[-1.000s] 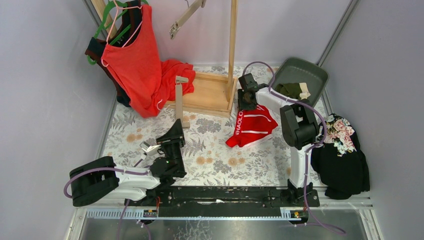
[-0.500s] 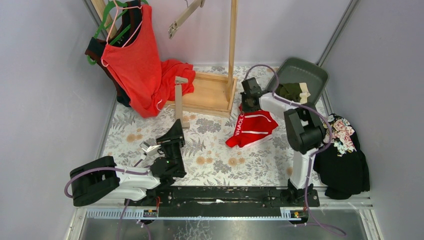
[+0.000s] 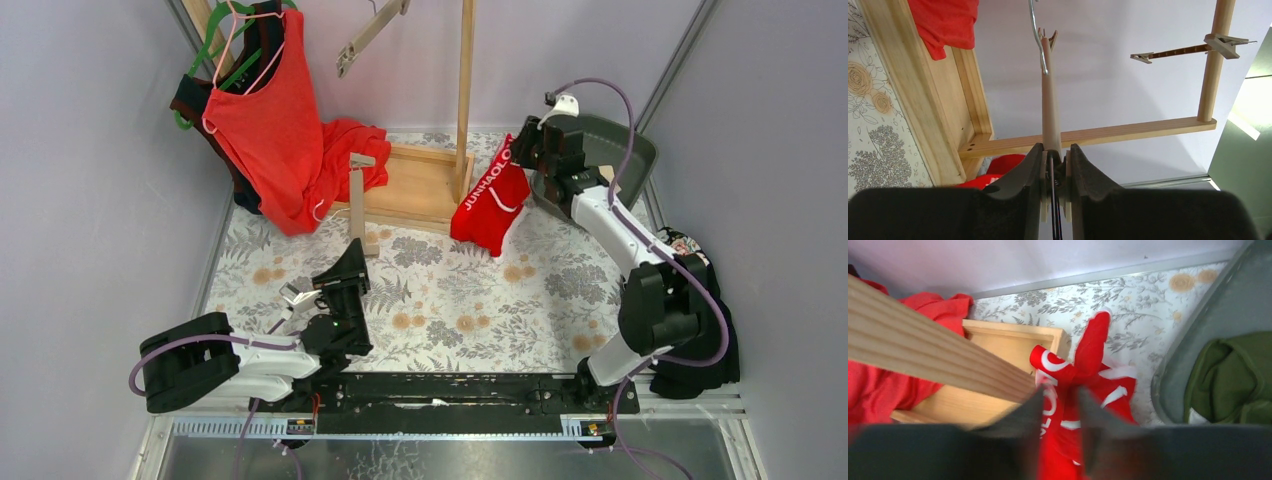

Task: Clip the underwear to the hanger
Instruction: Flatten out the underwear at the center of the board.

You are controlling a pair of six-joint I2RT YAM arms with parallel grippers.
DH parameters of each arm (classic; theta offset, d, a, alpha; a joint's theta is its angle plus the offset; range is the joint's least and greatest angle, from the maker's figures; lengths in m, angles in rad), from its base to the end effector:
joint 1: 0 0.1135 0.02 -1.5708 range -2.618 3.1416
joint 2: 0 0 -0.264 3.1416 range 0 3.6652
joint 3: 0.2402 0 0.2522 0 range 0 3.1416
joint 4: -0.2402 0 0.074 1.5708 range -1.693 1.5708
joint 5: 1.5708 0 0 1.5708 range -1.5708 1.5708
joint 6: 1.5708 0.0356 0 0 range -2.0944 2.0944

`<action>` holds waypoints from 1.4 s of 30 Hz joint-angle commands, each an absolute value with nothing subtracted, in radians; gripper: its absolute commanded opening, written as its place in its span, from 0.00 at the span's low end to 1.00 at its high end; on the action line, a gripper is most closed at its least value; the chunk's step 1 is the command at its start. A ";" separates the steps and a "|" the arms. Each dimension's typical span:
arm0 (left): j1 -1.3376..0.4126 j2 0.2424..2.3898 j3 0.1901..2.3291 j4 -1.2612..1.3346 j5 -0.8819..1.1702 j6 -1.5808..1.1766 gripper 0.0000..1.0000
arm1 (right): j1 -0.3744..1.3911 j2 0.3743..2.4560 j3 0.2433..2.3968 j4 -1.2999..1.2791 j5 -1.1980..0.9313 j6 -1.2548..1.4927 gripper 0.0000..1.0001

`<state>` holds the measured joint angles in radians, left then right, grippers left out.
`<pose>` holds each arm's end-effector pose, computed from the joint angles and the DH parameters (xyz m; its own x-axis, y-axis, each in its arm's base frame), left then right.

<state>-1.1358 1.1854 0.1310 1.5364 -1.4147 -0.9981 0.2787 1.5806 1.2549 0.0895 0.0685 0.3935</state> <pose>0.1012 -0.1342 0.2116 0.2974 -0.9500 -0.0953 0.0407 0.1124 -0.9928 0.3663 0.1023 0.3303 -0.2885 0.3153 -0.9041 -0.1081 0.9274 0.3580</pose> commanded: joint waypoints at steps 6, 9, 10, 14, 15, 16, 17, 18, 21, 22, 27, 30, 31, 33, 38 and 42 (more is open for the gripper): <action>-1.125 1.173 0.111 1.598 -1.461 -0.993 0.00 | 0.248 1.641 1.336 0.038 0.026 0.409 0.78; -1.122 1.171 0.110 1.598 -1.463 -0.988 0.00 | 0.249 1.570 1.241 0.060 -0.013 0.401 0.78; -1.120 1.171 0.110 1.598 -1.463 -0.988 0.00 | 0.251 1.558 1.223 0.040 -0.030 0.392 0.77; -1.119 1.174 0.114 1.599 -1.462 -0.985 0.00 | 0.319 1.518 1.153 -0.056 -0.051 0.320 0.72; -1.119 1.176 0.115 1.599 -1.460 -0.987 0.00 | 0.356 1.511 1.138 -0.076 -0.025 0.282 0.72; -1.118 1.177 0.116 1.598 -1.458 -0.989 0.00 | 0.395 1.506 1.123 -0.091 0.010 0.246 0.72; -1.117 1.179 0.116 1.598 -1.456 -0.990 0.00 | 0.436 1.504 1.109 -0.101 0.039 0.208 0.72; -1.116 1.181 0.117 1.598 -1.455 -0.992 0.00 | 0.471 1.504 1.094 -0.103 0.064 0.171 0.72; -1.115 1.181 0.118 1.598 -1.455 -0.993 0.00 | 0.506 1.521 1.060 -0.095 0.063 0.106 0.71; -1.114 1.184 0.120 1.598 -1.453 -0.990 0.00 | 0.507 1.524 1.051 -0.090 0.048 0.092 0.70; -1.115 1.182 0.122 1.597 -1.454 -0.991 0.00 | 0.512 1.514 0.996 -0.020 0.058 0.001 0.73; -1.116 1.180 0.124 1.598 -1.453 -0.989 0.00 | 0.527 1.509 0.989 0.004 0.101 -0.091 0.73; -1.115 1.178 0.124 1.598 -1.451 -0.987 0.00 | 0.536 1.500 0.983 0.014 0.091 -0.139 0.73; -1.113 1.175 0.125 1.598 -1.452 -0.986 0.00 | 0.554 1.482 0.972 0.045 0.105 -0.213 0.73; -1.112 1.171 0.123 1.599 -1.449 -0.992 0.00 | 0.558 1.485 1.014 0.002 -0.005 -0.350 0.73; -1.114 1.160 0.118 1.598 -1.444 -0.996 0.00 | 0.557 1.535 1.078 -0.083 -0.061 -0.419 0.73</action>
